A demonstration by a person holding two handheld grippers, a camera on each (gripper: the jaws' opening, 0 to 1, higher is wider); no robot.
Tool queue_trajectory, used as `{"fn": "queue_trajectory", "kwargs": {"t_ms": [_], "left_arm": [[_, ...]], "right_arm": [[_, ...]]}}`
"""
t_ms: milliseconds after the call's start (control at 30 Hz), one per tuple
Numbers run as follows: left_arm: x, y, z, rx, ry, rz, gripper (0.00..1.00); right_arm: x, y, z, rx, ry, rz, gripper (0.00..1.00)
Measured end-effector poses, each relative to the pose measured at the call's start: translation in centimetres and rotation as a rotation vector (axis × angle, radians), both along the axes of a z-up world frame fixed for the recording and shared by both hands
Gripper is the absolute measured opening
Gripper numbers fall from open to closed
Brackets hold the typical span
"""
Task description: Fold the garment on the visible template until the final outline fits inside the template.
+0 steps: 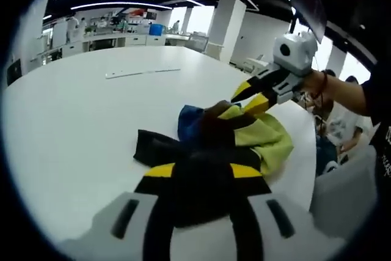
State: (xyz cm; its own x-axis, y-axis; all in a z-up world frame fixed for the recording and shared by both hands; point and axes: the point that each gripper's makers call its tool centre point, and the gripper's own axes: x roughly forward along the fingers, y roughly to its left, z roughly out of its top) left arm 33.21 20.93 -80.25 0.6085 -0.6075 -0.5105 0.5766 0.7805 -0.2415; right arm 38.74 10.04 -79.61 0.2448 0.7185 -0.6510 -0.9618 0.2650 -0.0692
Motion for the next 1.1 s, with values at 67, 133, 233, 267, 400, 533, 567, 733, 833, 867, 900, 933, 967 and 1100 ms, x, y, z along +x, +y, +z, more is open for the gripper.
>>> {"fn": "queue_trajectory", "kwargs": {"t_ms": [67, 133, 233, 267, 400, 533, 567, 733, 833, 867, 900, 933, 967, 1100], "left_arm": [[0.1, -0.3, -0.2, 0.004, -0.004, -0.009, 0.30], [0.0, -0.4, -0.6, 0.005, 0.018, -0.017, 0.29], [0.0, -0.6, -1.3, 0.000, 0.033, -0.027, 0.26], [0.0, -0.6, -1.5, -0.003, 0.038, -0.029, 0.24], [-0.3, -0.7, -2.0, -0.001, 0.065, -0.019, 0.18], [-0.5, -0.6, -1.7, 0.031, 0.042, -0.032, 0.03], [-0.6, -0.7, -1.4, 0.031, 0.032, -0.030, 0.02], [-0.4, -1.0, -0.3, 0.113, -0.079, -0.084, 0.00], [-0.6, -0.6, 0.1, 0.116, -0.094, -0.075, 0.00], [-0.7, -0.4, 0.5, 0.118, -0.100, -0.070, 0.00], [-0.8, -0.2, 0.9, 0.118, -0.110, -0.065, 0.00], [-0.8, -0.2, 1.3, 0.116, -0.118, -0.062, 0.00], [-0.9, -0.1, 1.8, 0.114, -0.129, -0.056, 0.00], [-0.9, 0.4, 3.3, 0.109, -0.166, -0.029, 0.00]], "right_arm": [[-0.1, 0.0, -0.2, -0.016, 0.000, 0.014, 0.12], [-0.1, -0.2, -0.7, -0.062, -0.022, 0.041, 0.09], [0.0, -0.2, -1.2, -0.096, -0.045, 0.070, 0.06], [0.0, -0.2, -1.2, -0.093, -0.046, 0.070, 0.05], [0.0, -0.2, -1.1, -0.094, -0.060, 0.075, 0.00], [-0.2, -0.5, -0.7, -0.090, -0.071, 0.068, 0.00], [-0.2, -0.6, -0.6, -0.091, -0.080, 0.066, 0.00], [-0.2, -1.2, 0.9, -0.020, -0.078, 0.006, 0.00], [-0.2, -1.6, 1.6, 0.013, -0.069, -0.026, 0.00], [-0.2, -1.8, 1.8, 0.018, -0.069, -0.035, 0.00], [-0.1, -2.2, 2.0, 0.022, -0.071, -0.046, 0.00], [-0.1, -2.4, 2.2, 0.026, -0.071, -0.053, 0.00], [-0.1, -2.7, 2.7, 0.034, -0.075, -0.062, 0.00], [-0.4, -3.4, 3.9, 0.057, -0.089, -0.085, 0.00]]}}
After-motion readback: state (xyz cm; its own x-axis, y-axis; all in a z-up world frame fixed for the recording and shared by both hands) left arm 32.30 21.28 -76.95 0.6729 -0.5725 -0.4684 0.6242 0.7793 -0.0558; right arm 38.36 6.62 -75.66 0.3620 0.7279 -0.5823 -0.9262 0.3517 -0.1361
